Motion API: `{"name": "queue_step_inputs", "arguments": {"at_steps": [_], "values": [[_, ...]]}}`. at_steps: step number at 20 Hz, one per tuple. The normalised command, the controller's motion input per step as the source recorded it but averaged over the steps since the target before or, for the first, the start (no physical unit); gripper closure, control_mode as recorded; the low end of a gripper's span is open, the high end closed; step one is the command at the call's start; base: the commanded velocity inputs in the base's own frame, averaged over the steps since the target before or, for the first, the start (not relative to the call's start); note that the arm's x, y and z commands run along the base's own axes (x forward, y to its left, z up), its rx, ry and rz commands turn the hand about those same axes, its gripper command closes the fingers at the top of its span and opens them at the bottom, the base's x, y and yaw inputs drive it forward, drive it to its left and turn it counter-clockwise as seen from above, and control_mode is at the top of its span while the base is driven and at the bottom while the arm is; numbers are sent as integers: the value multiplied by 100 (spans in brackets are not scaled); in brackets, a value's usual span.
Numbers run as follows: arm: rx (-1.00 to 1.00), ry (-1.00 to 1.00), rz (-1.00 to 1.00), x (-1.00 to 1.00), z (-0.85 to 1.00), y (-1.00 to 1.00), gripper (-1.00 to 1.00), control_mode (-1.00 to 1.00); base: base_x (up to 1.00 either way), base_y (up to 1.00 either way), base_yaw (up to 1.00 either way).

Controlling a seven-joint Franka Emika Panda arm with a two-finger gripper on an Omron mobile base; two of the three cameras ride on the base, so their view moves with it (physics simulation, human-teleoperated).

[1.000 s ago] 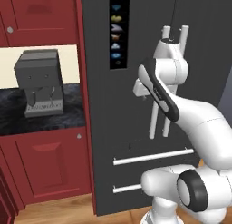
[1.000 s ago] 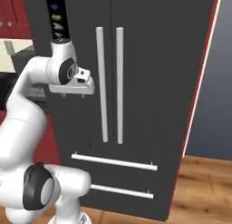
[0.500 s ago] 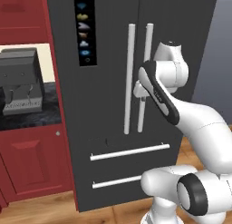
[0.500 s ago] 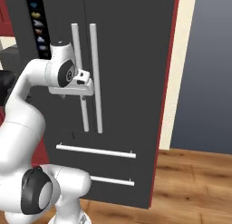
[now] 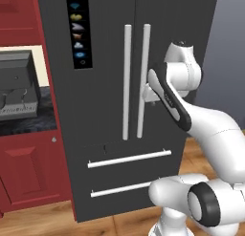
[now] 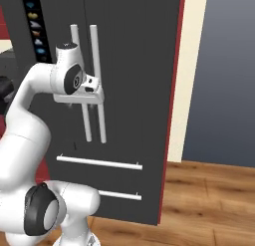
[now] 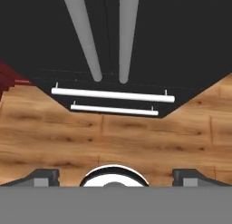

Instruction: There is a bowl on the dining counter. Grab a lemon wedge from the fridge and place it in the bowl. Then get the liquor bottle and glass cup from the cabinet and place them next to the bowl.

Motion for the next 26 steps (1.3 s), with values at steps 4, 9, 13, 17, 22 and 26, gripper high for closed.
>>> {"name": "queue_step_inputs", "arguments": {"at_steps": [4, 9, 13, 17, 22, 26], "values": [[0, -15, 0, -28, 4, 3, -100, -100, 0, 0, 0], [0, -24, 0, -16, 8, 33, -100, -100, 0, 0, 0], [0, -31, 0, -5, 6, 48, -100, -100, 0, 0, 0], [0, -31, 0, 0, 9, 42, -100, -100, 0, 0, 0], [0, -18, 0, 15, 6, 37, -100, -100, 0, 0, 0], [0, -8, 0, 37, 7, 9, -100, -100, 0, 0, 0]]}}
